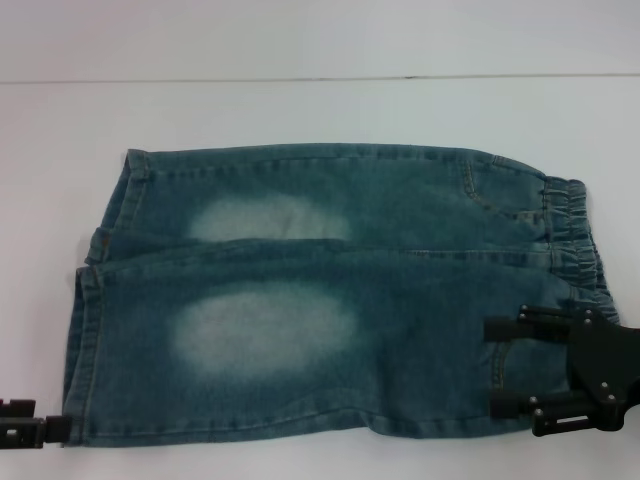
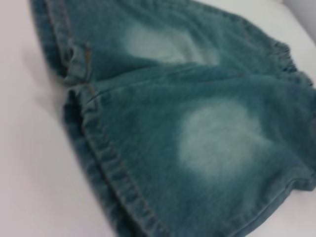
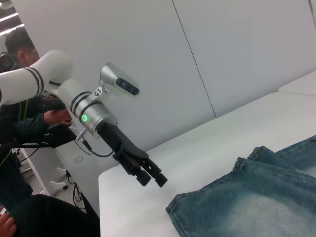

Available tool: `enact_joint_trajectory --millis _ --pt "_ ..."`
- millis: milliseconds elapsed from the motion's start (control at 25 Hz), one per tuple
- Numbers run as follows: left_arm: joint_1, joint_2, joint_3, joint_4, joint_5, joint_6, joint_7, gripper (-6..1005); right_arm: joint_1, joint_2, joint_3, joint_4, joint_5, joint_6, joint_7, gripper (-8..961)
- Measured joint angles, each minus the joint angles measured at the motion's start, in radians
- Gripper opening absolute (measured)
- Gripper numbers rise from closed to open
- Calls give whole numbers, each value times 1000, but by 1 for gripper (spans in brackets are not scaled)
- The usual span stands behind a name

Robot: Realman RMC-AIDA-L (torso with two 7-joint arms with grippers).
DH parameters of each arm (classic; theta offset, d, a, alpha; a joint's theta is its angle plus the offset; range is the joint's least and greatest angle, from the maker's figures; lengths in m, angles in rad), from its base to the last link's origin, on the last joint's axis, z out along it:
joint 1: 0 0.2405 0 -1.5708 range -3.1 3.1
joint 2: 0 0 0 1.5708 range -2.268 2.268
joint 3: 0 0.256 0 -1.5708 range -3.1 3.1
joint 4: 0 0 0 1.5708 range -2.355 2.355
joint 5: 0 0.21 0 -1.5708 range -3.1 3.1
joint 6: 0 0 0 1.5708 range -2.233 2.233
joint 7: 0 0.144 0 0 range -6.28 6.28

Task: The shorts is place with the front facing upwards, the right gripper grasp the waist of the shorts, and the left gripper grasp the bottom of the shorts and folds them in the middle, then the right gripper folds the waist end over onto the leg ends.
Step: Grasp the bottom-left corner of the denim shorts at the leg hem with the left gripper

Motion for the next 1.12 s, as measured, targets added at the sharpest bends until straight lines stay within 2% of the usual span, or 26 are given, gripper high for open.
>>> enact_joint_trajectory --millis 440,680,1120 --pt "-36 -27 7 -9 93 -55 -11 867 -4 2 0 0 -2 5 -6 942" --pt "-57 -27 11 -53 126 -84 -13 866 -7 2 1 1 -2 9 -15 941" --pt "-65 -29 30 -62 141 -117 -14 861 -10 2 1 11 -3 42 -25 940"
